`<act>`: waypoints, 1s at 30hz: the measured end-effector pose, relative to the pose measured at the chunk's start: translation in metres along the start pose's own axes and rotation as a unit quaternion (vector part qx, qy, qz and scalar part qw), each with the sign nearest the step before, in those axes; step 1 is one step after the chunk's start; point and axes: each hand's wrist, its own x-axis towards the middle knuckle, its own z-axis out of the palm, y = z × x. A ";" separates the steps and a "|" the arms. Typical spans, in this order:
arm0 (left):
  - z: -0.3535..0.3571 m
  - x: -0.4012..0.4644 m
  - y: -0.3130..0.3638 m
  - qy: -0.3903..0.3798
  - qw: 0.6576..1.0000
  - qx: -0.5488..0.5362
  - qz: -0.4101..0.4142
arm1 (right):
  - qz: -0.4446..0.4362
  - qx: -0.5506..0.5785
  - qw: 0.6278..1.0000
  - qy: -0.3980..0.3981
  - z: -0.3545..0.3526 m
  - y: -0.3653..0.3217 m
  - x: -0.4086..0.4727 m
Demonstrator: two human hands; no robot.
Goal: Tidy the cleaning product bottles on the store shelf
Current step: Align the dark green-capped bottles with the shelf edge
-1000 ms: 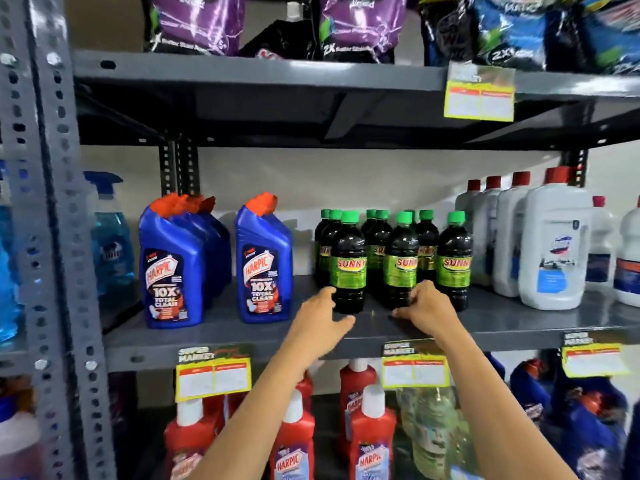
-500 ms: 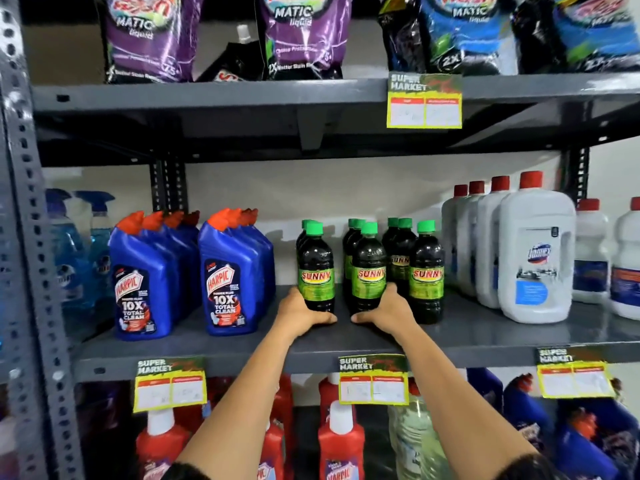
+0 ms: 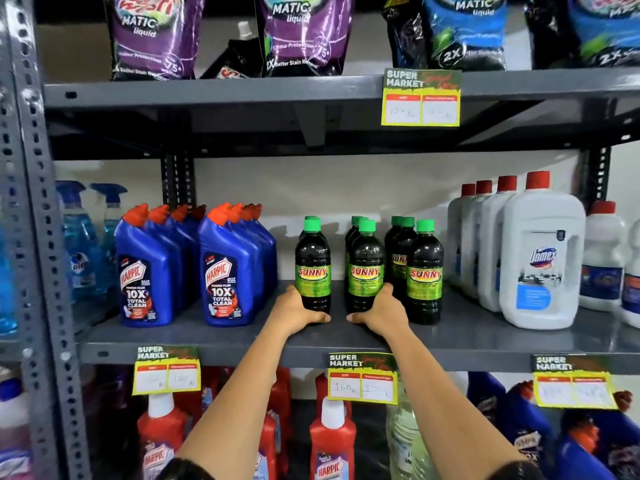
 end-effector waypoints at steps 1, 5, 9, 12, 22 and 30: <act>0.000 0.000 0.000 -0.005 1.000 -0.003 -0.005 | -0.001 0.000 1.000 0.001 0.001 0.001 0.001; -0.001 0.001 -0.001 -0.002 1.000 -0.013 -0.011 | -0.012 -0.005 1.000 0.005 0.003 0.005 0.002; 0.000 0.002 -0.003 0.011 1.000 -0.016 -0.012 | -0.016 -0.010 1.000 0.005 0.003 0.005 0.003; 0.000 0.002 -0.003 0.011 1.000 -0.014 -0.014 | -0.012 -0.013 1.000 0.006 0.002 0.005 0.003; 0.003 -0.016 0.005 0.059 0.998 0.022 -0.016 | -0.017 -0.002 1.000 -0.010 -0.020 0.010 -0.017; 0.043 -0.033 0.046 0.073 0.989 -0.038 0.119 | 0.035 0.140 0.987 0.065 -0.086 0.071 -0.002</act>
